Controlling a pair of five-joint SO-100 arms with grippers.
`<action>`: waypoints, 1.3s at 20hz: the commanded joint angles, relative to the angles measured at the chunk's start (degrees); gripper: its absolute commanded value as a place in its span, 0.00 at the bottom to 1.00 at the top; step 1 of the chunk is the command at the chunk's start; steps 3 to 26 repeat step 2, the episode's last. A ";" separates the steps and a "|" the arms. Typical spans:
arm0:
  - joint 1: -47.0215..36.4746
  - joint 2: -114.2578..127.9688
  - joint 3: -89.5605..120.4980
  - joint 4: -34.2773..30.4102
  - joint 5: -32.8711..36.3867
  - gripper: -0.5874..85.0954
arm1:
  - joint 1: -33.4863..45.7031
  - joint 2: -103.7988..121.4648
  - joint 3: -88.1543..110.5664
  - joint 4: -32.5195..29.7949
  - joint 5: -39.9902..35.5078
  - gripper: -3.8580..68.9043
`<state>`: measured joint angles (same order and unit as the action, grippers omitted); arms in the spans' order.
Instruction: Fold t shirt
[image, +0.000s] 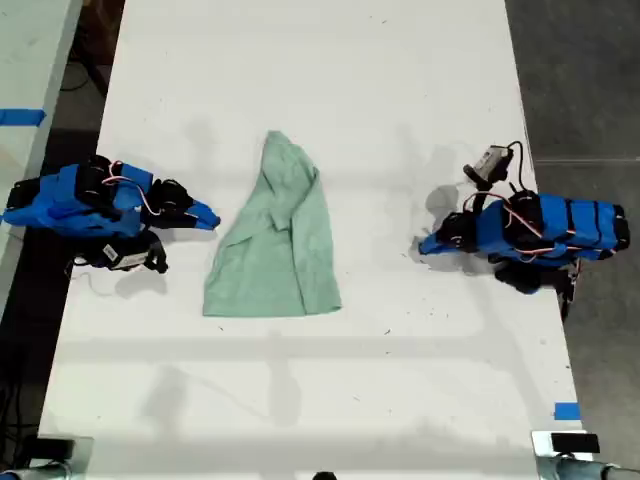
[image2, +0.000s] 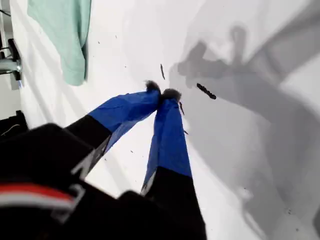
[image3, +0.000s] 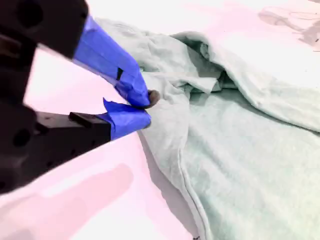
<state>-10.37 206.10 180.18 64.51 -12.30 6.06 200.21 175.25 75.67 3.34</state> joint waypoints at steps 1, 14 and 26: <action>2.37 0.44 0.18 -2.46 -0.35 0.11 | -0.44 0.70 2.99 0.35 0.44 0.08; 3.52 0.44 0.53 -2.81 1.05 0.17 | -0.44 0.70 2.99 0.35 0.44 0.08; 3.52 0.44 0.53 -2.81 1.05 0.17 | -0.44 0.70 2.99 0.35 0.44 0.08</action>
